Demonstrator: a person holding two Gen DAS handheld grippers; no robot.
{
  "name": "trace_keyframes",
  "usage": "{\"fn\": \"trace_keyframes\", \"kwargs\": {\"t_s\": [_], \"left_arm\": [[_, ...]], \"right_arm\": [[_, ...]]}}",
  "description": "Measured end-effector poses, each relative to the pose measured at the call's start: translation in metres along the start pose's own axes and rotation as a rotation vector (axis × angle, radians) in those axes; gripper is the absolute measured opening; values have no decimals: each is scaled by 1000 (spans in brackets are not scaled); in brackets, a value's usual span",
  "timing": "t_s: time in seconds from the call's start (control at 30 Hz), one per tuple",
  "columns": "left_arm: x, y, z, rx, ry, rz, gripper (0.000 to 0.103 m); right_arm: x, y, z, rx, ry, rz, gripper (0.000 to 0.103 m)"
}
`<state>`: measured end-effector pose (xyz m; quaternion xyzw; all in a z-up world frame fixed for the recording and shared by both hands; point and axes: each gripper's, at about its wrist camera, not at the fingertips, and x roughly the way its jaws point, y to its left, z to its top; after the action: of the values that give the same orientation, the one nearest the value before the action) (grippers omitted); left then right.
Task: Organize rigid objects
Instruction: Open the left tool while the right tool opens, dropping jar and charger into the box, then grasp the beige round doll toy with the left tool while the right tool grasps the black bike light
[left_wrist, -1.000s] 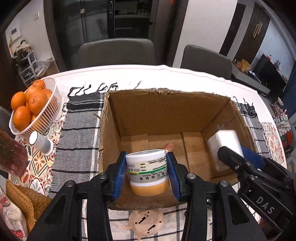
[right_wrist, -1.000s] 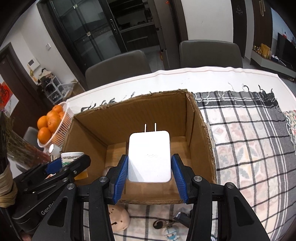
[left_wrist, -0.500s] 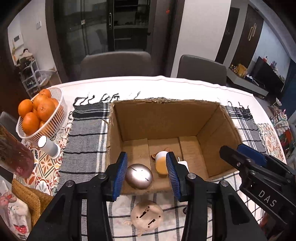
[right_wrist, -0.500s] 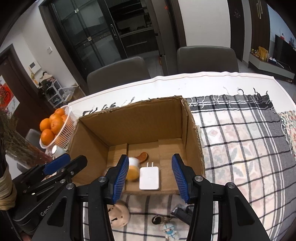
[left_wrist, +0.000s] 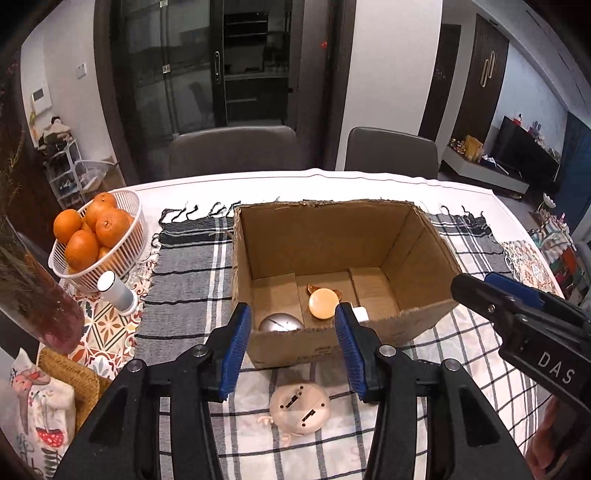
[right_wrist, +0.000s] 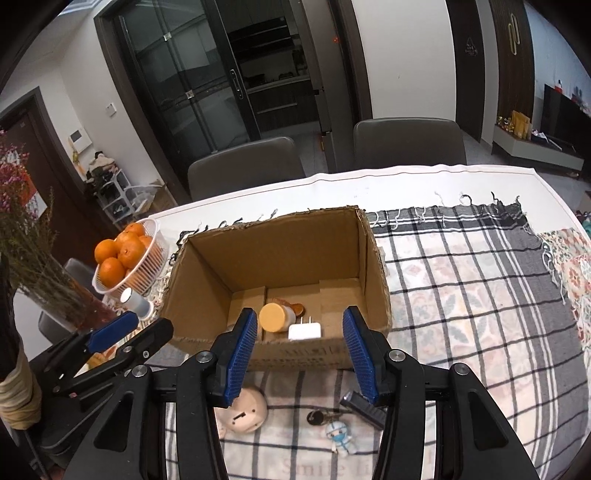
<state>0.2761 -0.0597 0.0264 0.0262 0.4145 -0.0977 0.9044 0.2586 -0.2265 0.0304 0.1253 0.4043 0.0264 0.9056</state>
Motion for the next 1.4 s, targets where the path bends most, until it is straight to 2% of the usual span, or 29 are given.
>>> {"fn": "trace_keyframes", "kwargs": {"t_s": [0.5,0.8,1.2,1.4], "left_arm": [[-10,-5,-34,5,21,30,51],[1,-9,-52,-6,82,31,52],[25,-10,-70,-30,178,45,59],[41,-13,-77,-48,233,42,66]], "right_arm": [[-6,-10,-31,3,48,-8,50],[6,-18,-48,-2,108,-5,50],[35,-29,-59,-12,204,-9,50],[54,-34,-64,-40,267,-4,50]]}}
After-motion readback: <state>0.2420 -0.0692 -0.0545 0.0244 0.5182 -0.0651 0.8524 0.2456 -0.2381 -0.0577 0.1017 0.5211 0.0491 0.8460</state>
